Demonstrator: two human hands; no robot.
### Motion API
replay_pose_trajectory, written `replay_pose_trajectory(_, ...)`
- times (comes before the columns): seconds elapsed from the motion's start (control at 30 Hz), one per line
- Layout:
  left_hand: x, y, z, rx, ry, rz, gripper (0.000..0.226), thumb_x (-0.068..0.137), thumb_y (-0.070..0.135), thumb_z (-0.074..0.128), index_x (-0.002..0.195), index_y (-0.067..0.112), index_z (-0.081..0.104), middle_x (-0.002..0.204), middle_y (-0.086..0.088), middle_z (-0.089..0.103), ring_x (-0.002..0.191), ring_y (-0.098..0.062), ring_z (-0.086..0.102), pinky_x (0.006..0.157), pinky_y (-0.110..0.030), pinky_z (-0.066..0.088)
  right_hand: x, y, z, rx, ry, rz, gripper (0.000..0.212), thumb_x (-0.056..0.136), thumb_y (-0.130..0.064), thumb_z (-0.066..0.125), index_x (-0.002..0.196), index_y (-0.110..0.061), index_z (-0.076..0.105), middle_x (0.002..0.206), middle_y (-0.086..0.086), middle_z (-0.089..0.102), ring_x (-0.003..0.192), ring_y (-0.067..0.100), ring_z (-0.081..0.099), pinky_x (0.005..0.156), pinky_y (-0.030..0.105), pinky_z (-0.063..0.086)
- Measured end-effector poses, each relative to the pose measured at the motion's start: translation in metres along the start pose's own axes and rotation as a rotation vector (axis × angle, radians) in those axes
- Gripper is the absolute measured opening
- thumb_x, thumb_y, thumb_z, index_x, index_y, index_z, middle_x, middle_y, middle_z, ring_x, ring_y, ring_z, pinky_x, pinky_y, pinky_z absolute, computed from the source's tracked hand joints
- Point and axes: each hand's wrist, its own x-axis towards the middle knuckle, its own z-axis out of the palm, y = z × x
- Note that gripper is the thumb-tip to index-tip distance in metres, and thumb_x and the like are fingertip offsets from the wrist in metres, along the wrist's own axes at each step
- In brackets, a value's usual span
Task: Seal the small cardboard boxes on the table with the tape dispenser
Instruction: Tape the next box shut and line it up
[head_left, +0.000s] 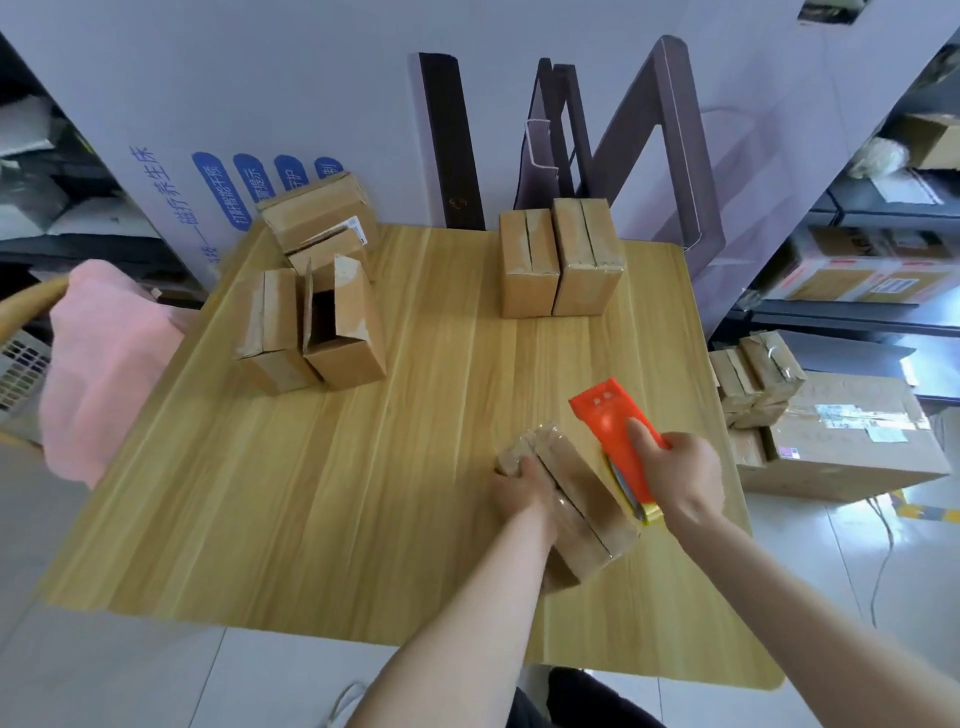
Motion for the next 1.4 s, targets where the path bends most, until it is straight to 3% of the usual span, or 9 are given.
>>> replay_pose_trajectory(0.23,0.003,-0.004,-0.018,0.183,-0.078,0.146,0.041,0.091,0.032,0.062,0.122,0.008,0.053,0.122,-0.011,0.061,0.106,-0.027,0.06,0.088,-0.034,0.048,-0.019,0.002,0.019,0.422,-0.064,0.274,0.053,0.08,-0.052,0.067,0.058,-0.007,0.052,0.052,0.006,0.047,0.048,0.02,0.043,0.048,0.027,0.033)
replay_pose_trajectory(0.43,0.01,0.008,-0.034,0.783,-0.099,1.289,0.043,0.085,-0.006,0.056,0.125,0.007,0.061,0.128,-0.01,0.059,0.124,-0.029,0.049,0.106,-0.038,0.039,-0.011,-0.002,0.013,0.467,-0.064,0.354,0.051,0.08,-0.054,0.066,0.066,-0.005,0.058,0.06,0.009,0.053,0.053,0.021,0.049,0.053,0.029,0.038)
replay_pose_trajectory(0.57,0.011,0.032,-0.01,1.024,-0.341,0.902,0.031,0.098,0.022,0.043,0.122,0.023,0.063,0.13,0.001,0.06,0.123,-0.019,0.051,0.104,-0.026,0.035,-0.012,0.001,0.015,0.48,-0.061,0.338,0.051,0.08,-0.052,0.067,0.059,-0.008,0.051,0.057,0.008,0.049,0.052,0.021,0.044,0.051,0.028,0.035)
replay_pose_trajectory(0.67,0.008,0.042,0.002,0.9,-0.278,0.53,0.036,0.097,0.047,0.038,0.083,0.031,0.066,0.078,0.008,0.071,0.075,-0.013,0.066,0.066,-0.026,0.047,-0.014,0.001,0.019,0.496,-0.056,0.329,0.05,0.079,-0.051,0.068,0.058,-0.008,0.051,0.055,0.007,0.049,0.05,0.02,0.045,0.049,0.028,0.035)
replay_pose_trajectory(0.73,0.009,0.052,0.006,1.133,-0.27,0.542,0.033,0.099,0.043,0.037,0.091,0.028,0.065,0.068,0.009,0.064,0.059,-0.009,0.057,0.05,-0.022,0.035,-0.014,0.0,0.019,0.497,-0.06,0.328,0.051,0.079,-0.051,0.068,0.057,-0.009,0.05,0.054,0.007,0.048,0.049,0.02,0.044,0.048,0.027,0.034)
replay_pose_trajectory(0.83,0.011,0.066,0.012,1.529,-0.261,0.646,0.02,0.094,0.032,0.051,0.111,0.029,0.061,0.1,0.004,0.066,0.088,-0.017,0.063,0.067,-0.02,0.039,-0.012,0.002,0.018,0.515,-0.072,0.341,0.05,0.08,-0.05,0.068,0.061,-0.006,0.053,0.057,0.01,0.05,0.051,0.023,0.046,0.051,0.029,0.036)
replay_pose_trajectory(1.1,0.028,0.08,0.033,1.709,-0.426,0.536,0.038,0.095,0.023,0.038,0.126,0.041,0.05,0.12,0.018,0.053,0.104,-0.01,0.053,0.078,-0.019,0.038,-0.008,0.003,0.015,0.545,-0.06,0.375,0.049,0.08,-0.05,0.068,0.061,-0.007,0.055,0.058,0.01,0.053,0.052,0.023,0.049,0.052,0.029,0.038)
replay_pose_trajectory(1.23,0.029,0.064,0.02,1.46,-0.368,0.654,0.065,0.091,0.02,0.056,0.147,0.038,0.027,0.146,0.011,0.042,0.128,-0.019,0.048,0.096,-0.031,0.041,-0.009,0.002,0.015,0.547,-0.072,0.362,0.049,0.08,-0.052,0.068,0.062,-0.007,0.058,0.057,0.009,0.054,0.052,0.022,0.05,0.051,0.028,0.04)
replay_pose_trajectory(1.4,0.026,0.019,-0.04,0.889,-0.058,0.967,0.042,0.09,0.016,0.06,0.13,0.027,0.057,0.134,0.011,0.057,0.12,-0.013,0.055,0.088,-0.026,0.046,-0.009,0.002,0.014,0.534,-0.071,0.359,0.05,0.08,-0.053,0.067,0.065,-0.006,0.06,0.057,0.008,0.055,0.05,0.02,0.051,0.05,0.027,0.04)
